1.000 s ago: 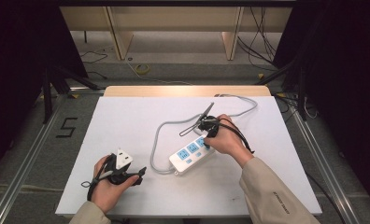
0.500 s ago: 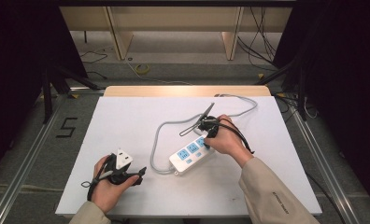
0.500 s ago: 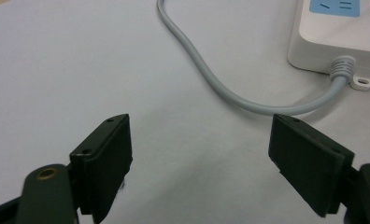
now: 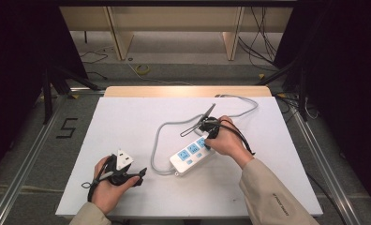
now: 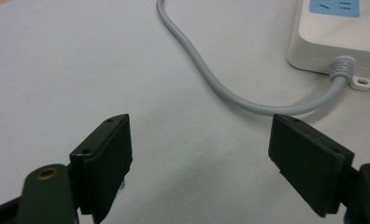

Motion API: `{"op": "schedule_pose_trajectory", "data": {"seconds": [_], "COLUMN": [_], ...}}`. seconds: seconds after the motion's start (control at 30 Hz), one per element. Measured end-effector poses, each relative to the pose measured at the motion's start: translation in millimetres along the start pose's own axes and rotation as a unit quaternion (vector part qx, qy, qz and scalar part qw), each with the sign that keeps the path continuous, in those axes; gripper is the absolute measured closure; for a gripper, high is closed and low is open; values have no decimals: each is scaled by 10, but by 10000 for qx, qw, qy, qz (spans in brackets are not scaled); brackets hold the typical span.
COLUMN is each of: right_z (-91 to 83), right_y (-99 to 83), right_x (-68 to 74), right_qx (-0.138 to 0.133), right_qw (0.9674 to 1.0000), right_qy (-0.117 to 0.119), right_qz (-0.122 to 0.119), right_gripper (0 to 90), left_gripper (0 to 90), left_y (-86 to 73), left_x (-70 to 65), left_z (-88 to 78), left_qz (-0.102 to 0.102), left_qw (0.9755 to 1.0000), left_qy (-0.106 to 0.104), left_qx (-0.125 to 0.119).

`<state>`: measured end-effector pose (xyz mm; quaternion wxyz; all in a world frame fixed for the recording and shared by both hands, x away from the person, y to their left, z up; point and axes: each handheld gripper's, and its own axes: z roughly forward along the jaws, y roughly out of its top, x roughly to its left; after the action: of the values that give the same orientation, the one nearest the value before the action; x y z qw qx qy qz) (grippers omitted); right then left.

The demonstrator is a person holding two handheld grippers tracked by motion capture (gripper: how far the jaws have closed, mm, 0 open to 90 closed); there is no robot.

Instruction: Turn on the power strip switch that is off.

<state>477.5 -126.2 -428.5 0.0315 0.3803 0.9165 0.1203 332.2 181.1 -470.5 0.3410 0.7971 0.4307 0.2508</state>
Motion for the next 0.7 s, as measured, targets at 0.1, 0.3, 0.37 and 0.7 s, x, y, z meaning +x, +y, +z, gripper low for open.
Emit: {"op": "schedule_pose_trajectory", "data": {"seconds": [0.1,0.3,0.37,0.7], "right_z": [5,11,10,5], "right_y": [0,-10,-15,-57], "right_x": [6,-5,-7,-11], "right_qx": [-4,-23,-39,-177], "right_qw": [10000,10000,10000,9998], "right_qy": [-26,4,10,36], "right_qz": [-16,26,28,92], "right_gripper": [900,900,900,900], "left_gripper": [214,214,214,217], "left_y": [1,-2,-2,-3], "left_x": [-3,-2,-2,-8], "left_z": [-1,-2,0,18], "left_qz": [7,5,6,8], "left_qw": [10000,10000,10000,10000], "left_qy": [-3,-1,-2,-22], "left_qx": [2,-7,-1,24]}}
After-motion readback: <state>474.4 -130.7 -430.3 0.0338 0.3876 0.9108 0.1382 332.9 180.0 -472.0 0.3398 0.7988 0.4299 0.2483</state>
